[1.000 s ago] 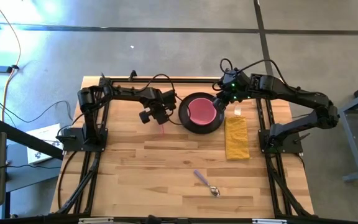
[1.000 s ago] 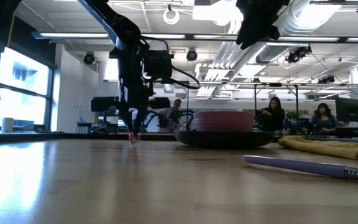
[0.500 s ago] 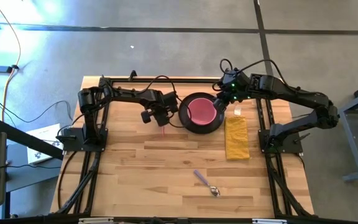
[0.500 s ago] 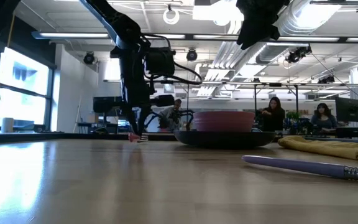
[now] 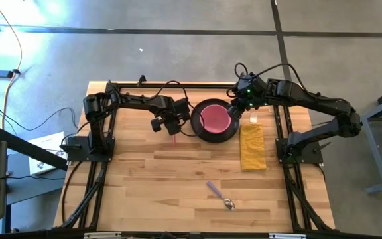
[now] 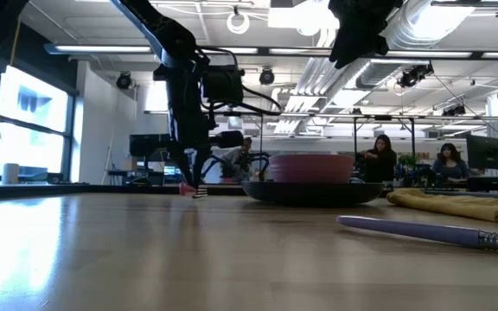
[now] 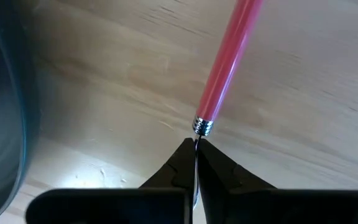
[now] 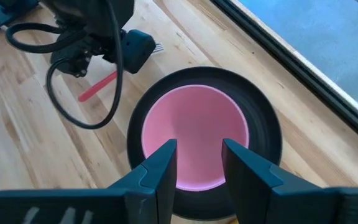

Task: Set table place
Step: Put the pink fork to the left of the black plate

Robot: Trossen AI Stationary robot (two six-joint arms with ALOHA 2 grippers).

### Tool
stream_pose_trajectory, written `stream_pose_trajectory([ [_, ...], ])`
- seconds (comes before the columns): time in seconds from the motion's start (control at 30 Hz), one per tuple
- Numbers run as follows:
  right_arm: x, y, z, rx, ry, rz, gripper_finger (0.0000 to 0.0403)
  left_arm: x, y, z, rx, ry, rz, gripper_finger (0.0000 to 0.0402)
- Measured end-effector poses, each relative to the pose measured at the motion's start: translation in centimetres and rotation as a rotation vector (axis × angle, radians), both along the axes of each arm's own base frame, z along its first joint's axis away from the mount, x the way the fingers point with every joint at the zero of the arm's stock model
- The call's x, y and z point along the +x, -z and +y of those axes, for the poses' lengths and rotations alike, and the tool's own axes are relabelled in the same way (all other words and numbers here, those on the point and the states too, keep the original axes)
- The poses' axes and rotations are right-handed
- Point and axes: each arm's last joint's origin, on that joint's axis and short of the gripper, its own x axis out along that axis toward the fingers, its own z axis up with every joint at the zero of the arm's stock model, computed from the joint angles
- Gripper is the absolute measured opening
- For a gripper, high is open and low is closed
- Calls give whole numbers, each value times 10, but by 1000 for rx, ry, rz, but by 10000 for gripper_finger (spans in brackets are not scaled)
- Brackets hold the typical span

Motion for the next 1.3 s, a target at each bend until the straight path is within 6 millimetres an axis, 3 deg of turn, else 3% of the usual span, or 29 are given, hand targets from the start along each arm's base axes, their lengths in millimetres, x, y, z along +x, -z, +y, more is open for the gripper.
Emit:
stream_pose_trajectory([
  [0.33, 0, 0, 0, 12, -11, -4, 119, 0, 0, 0, -1, -3, 0, 10],
  [0.63, 0, 0, 1, 20, -23, -6, 119, 1, 0, 1, 18, -36, -6, 101],
  [0.83, 0, 0, 1, 20, -24, -5, 119, 1, -1, 2, 30, -117, -9, 128],
  [1.03, 0, 0, 1, 16, -29, -2, 119, 8, -12, -3, -87, -316, -66, 105],
  [1.23, 0, 0, 1, 8, -40, 2, 119, 28, -21, -29, -146, -477, -138, 20],
  [1.3, 0, 0, 1, 7, -41, 2, 119, 31, -21, -38, -156, -538, -143, 8],
])
